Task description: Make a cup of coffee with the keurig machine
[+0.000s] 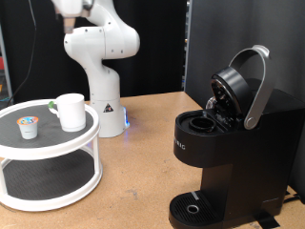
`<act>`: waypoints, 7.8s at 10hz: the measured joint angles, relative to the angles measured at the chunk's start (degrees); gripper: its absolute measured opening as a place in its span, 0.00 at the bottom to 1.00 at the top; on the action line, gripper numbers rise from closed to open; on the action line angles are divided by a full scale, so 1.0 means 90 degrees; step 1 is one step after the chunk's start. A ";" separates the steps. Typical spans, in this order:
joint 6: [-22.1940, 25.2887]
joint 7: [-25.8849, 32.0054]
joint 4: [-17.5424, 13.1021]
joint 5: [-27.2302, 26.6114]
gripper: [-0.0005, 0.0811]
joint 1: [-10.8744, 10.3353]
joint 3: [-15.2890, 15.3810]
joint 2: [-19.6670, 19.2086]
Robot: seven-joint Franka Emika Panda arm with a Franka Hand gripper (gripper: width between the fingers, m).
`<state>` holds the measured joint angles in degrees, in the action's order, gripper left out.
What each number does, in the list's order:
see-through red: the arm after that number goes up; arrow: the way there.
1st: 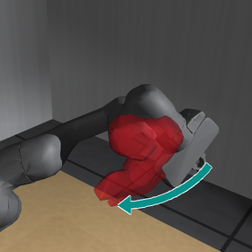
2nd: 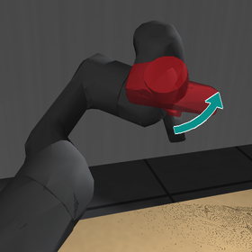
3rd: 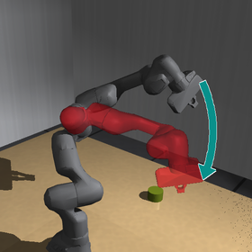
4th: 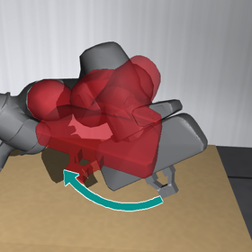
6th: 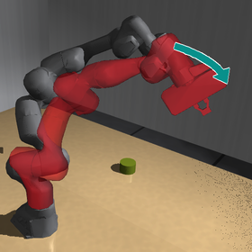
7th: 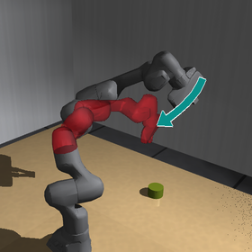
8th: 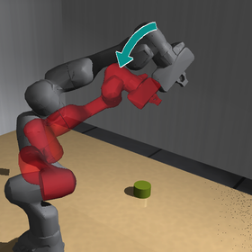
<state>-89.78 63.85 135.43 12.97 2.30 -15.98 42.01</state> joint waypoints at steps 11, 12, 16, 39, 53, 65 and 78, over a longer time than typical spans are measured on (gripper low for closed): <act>-0.1148 0.0875 0.0331 0.0590 0.99 0.0140 -0.1146 -0.0042; -0.1231 0.0885 0.0347 0.0629 0.99 0.0140 -0.1213 -0.0048; -0.1200 0.0884 0.0345 0.0641 0.99 0.0141 -0.1299 -0.0189; -0.5557 0.0575 0.2381 0.1711 0.99 0.0449 -0.2235 -0.1888; -0.5583 0.0831 0.2563 0.1310 0.57 0.0432 -0.2252 -0.1792; -0.3101 0.1297 0.1517 0.0801 0.55 0.0321 -0.1815 -0.0788; -0.3127 -0.0427 0.1195 -0.1904 0.55 -0.0583 -0.1183 -0.0964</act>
<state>-117.92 60.01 146.19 -4.16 -2.95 -26.62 33.33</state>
